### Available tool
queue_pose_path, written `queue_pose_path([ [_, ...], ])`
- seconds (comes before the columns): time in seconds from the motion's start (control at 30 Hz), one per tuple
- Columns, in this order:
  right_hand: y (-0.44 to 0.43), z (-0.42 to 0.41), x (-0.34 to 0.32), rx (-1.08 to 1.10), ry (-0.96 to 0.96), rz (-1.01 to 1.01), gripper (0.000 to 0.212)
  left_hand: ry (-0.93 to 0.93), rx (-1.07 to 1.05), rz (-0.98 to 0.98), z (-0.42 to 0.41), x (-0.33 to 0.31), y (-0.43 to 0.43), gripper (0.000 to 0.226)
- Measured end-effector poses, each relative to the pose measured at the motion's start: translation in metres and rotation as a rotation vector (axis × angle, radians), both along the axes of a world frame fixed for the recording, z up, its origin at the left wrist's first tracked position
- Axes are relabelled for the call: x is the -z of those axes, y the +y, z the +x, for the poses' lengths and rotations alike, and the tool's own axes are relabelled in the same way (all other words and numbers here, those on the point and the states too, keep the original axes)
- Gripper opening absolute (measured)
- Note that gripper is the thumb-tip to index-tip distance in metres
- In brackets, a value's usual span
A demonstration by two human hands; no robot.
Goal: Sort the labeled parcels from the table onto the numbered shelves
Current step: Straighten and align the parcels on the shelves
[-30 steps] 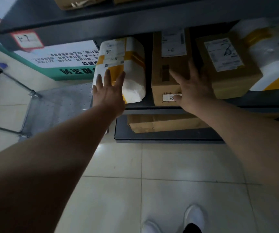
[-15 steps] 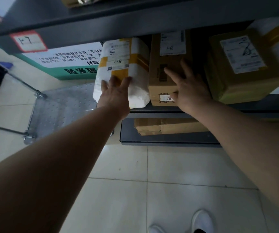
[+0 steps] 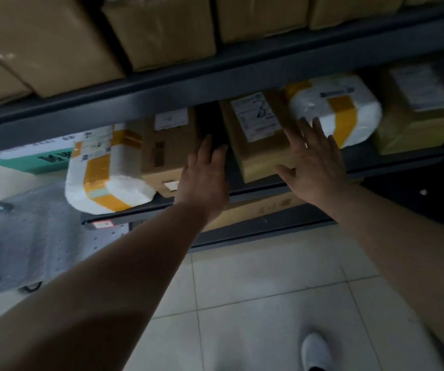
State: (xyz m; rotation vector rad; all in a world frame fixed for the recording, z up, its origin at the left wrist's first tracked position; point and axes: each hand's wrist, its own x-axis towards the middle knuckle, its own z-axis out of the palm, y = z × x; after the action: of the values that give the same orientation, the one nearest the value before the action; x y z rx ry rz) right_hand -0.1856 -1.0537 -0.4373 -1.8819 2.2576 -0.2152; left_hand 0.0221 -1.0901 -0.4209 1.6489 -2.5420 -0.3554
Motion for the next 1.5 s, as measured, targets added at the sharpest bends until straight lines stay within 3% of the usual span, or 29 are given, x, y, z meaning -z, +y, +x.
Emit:
queue_pose_path([
  [0.13, -0.006, -0.061, 0.000, 0.060, 0.051, 0.014, 0.085, -0.042, 0.086, 0.060, -0.067, 0.006, -0.011, 0.082],
  [0.3, -0.044, -0.108, -0.002, 0.062, 0.120, 0.146, 0.109, -0.185, 0.079, 0.118, -0.113, 0.022, -0.033, 0.086],
  [0.47, -0.072, -0.133, 0.007, 0.092, 0.115, 0.255, 0.130, -0.231, 0.089, 0.023, -0.116, 0.035, -0.049, 0.082],
  [0.67, -0.063, -0.139, 0.014, 0.045, -0.009, 0.169, 0.114, -0.257, 0.048, 0.030, -0.113, 0.036, -0.053, 0.085],
  [0.97, -0.027, -0.117, 0.002, 0.001, 0.023, 0.173, 0.103, -0.305, 0.032, 0.069, -0.090, 0.029, -0.041, 0.086],
  [1.27, -0.023, -0.110, 0.001, -0.041, -0.068, 0.193, 0.104, -0.259, -0.036, 0.137, -0.100, 0.021, -0.026, 0.086],
  [1.4, 0.002, -0.137, -0.010, -0.080, -0.081, 0.122, 0.108, -0.127, 0.083, 0.038, -0.134, 0.007, -0.001, 0.085],
  [1.5, 0.027, -0.179, -0.020, 0.031, -0.074, 0.113, 0.096, -0.109, 0.156, 0.025, -0.174, 0.000, 0.004, 0.079],
])
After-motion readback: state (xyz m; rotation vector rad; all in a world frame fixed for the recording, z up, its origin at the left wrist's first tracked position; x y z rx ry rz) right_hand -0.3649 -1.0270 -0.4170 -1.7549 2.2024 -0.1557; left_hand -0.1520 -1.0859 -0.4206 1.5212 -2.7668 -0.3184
